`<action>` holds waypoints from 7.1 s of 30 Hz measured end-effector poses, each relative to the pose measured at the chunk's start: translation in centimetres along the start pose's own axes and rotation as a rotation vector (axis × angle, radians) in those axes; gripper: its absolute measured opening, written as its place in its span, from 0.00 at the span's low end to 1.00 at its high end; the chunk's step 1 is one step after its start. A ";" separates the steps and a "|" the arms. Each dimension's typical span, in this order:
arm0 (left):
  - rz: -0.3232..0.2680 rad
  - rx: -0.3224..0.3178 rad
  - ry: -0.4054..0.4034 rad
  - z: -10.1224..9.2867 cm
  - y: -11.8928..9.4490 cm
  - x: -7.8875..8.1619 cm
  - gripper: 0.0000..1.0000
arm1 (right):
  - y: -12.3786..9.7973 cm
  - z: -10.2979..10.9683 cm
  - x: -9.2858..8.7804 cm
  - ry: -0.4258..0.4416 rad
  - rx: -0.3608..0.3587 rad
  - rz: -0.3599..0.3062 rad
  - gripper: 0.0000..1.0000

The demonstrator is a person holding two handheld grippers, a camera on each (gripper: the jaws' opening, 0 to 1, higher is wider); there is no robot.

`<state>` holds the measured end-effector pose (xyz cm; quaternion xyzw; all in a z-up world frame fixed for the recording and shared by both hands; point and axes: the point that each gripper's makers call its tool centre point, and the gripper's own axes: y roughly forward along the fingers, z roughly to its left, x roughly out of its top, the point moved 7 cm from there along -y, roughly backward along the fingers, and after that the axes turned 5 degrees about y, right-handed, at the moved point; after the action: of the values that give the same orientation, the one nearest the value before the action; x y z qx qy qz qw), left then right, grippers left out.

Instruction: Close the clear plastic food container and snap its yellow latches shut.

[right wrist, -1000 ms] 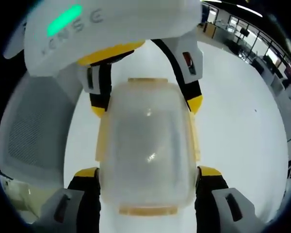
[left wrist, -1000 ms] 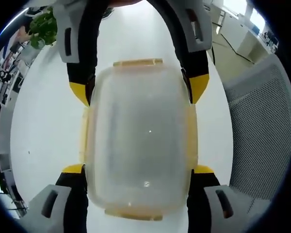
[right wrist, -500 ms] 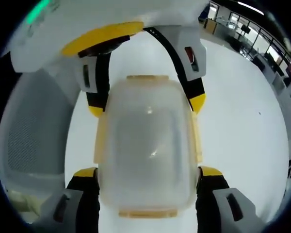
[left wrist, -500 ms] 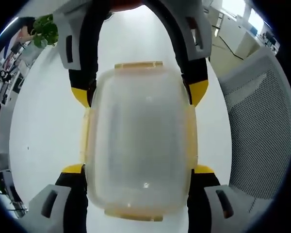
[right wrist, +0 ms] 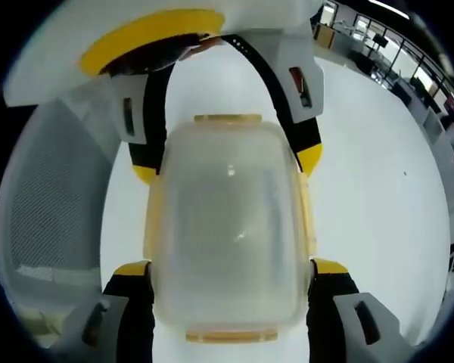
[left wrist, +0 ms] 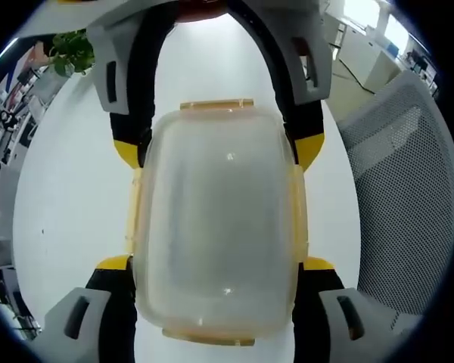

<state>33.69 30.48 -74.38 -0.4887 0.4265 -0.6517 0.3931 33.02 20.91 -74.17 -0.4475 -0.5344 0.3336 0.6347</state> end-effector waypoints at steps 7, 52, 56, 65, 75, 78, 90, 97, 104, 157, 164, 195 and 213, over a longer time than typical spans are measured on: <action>-0.015 -0.004 -0.003 0.1 0.0 -0.1 0.86 | 0.2 0.0 0.1 0.011 -0.010 -0.007 0.85; -0.073 -0.091 -0.026 -2.2 -2.1 -5.7 0.92 | 3.0 3.0 5.6 -0.007 0.003 0.011 0.88; -0.069 -0.092 -0.034 -2.1 -2.4 -6.7 0.93 | 3.4 3.1 6.6 -0.013 0.004 0.009 0.88; -0.062 -0.092 -0.049 -2.2 -2.6 -8.2 0.93 | 4.0 3.2 7.9 -0.026 0.001 0.004 0.88; -0.105 -0.085 -0.056 -2.4 -2.9 -9.5 0.93 | 4.3 3.3 8.7 -0.026 -0.002 -0.034 0.88; -0.119 -0.080 -0.064 -2.4 -2.8 -9.5 0.93 | 4.1 3.3 8.6 -0.026 0.000 -0.055 0.88; -0.109 -0.083 -0.061 -2.5 -2.7 -9.4 0.94 | 4.2 3.3 8.6 -0.025 0.004 -0.083 0.89; -0.104 -0.086 -0.065 -2.4 -2.5 -9.4 0.96 | 4.2 3.4 8.6 -0.022 0.004 -0.092 0.90; -0.061 -0.058 0.010 -2.5 -2.4 -9.6 0.97 | 4.3 3.2 8.7 -0.007 -0.005 -0.094 0.90; -0.094 -0.035 -0.048 1.8 -1.9 -9.8 0.97 | 4.8 -1.3 8.8 -0.058 -0.056 -0.103 0.95; -0.089 -0.039 -0.038 2.8 -1.7 -9.9 0.97 | 4.8 -2.2 8.8 -0.050 -0.062 -0.096 0.95; -0.078 -0.044 -0.020 5.9 -1.3 -10.5 0.97 | 5.1 -5.3 9.4 -0.017 -0.057 -0.106 0.97; -0.083 -0.042 -0.027 7.9 -1.2 -11.0 0.97 | 5.3 -7.4 9.8 -0.022 -0.056 -0.104 0.97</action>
<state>43.66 39.72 -75.34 -0.5227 0.4141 -0.6517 0.3613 42.60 30.19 -75.50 -0.4329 -0.5731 0.2902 0.6325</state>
